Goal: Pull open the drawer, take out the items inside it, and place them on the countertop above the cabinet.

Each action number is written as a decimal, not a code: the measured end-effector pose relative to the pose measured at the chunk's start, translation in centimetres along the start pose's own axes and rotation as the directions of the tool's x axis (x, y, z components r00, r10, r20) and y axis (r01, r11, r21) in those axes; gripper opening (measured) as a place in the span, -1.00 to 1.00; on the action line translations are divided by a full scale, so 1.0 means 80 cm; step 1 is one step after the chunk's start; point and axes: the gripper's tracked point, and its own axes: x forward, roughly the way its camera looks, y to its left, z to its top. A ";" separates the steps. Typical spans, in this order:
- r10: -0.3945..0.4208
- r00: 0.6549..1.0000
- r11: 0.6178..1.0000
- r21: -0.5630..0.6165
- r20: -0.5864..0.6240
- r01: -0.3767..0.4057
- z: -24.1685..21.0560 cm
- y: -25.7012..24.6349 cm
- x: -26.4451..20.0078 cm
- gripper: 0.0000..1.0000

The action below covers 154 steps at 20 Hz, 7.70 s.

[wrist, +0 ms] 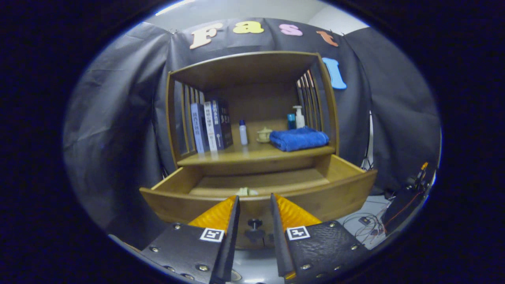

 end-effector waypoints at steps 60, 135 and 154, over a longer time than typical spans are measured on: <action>0.094 0.945 0.995 -0.001 -0.314 -0.099 0.071 0.063 0.313 -0.65; 0.047 0.979 0.987 -0.158 0.197 -0.015 0.118 0.092 0.417 0.61; 0.076 0.967 0.983 -0.182 0.243 -0.031 0.130 0.104 0.403 0.61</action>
